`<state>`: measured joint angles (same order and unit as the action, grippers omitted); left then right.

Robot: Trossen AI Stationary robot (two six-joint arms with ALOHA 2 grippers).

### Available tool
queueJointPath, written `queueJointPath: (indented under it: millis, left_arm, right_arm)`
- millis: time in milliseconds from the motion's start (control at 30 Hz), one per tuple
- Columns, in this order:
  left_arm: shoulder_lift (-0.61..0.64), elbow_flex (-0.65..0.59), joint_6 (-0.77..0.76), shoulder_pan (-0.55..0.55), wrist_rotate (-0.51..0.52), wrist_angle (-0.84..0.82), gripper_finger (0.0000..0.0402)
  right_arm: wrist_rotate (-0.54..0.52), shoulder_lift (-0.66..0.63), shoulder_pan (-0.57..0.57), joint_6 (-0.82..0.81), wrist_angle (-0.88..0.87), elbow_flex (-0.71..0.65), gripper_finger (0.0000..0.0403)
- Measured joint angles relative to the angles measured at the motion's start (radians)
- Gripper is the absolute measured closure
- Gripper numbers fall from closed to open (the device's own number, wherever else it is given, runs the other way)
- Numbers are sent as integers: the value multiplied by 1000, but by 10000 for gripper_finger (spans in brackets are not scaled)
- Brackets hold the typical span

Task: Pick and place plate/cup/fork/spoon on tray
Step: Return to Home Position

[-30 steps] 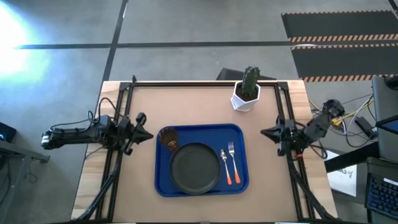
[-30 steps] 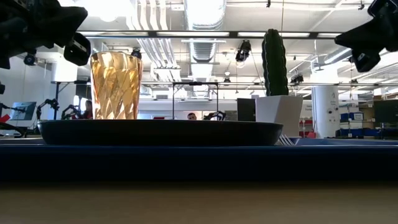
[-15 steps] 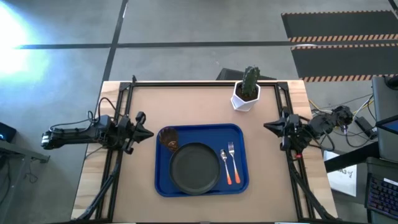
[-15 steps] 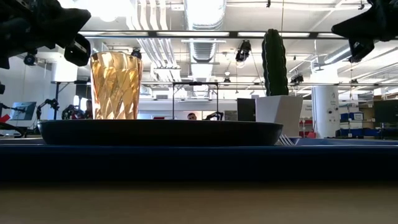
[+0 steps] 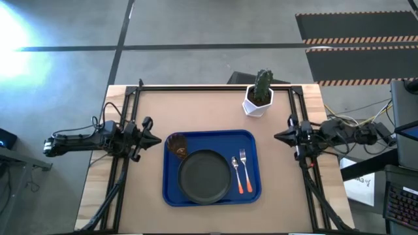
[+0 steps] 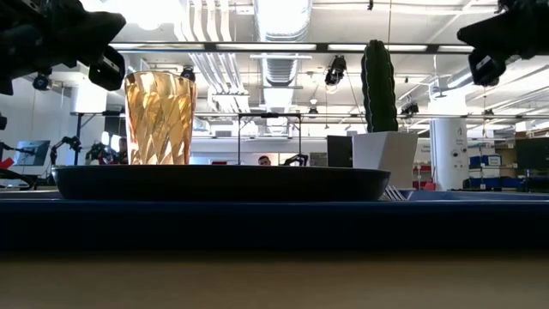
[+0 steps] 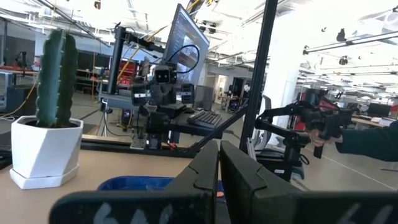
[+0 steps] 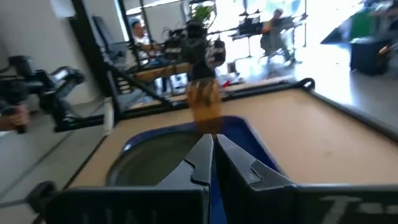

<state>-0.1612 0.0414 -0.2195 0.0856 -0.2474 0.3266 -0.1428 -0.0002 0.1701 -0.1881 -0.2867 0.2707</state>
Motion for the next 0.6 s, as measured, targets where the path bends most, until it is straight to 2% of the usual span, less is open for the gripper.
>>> queueJointPath:
  millis: [167, 400, 600]
  left_arm:
    - [0, 0, 0, 0, 0, -6, 402]
    - [-3, 0, 0, 0, 0, -11, 402]
    - [-23, -2, -56, 0, 18, -143, 402]
  right_arm:
    - [85, 0, -18, -37, 104, -79, 394]
    - [91, 0, -18, -49, 174, -152, 394]
    - [90, 0, -18, -65, 191, -178, 394]
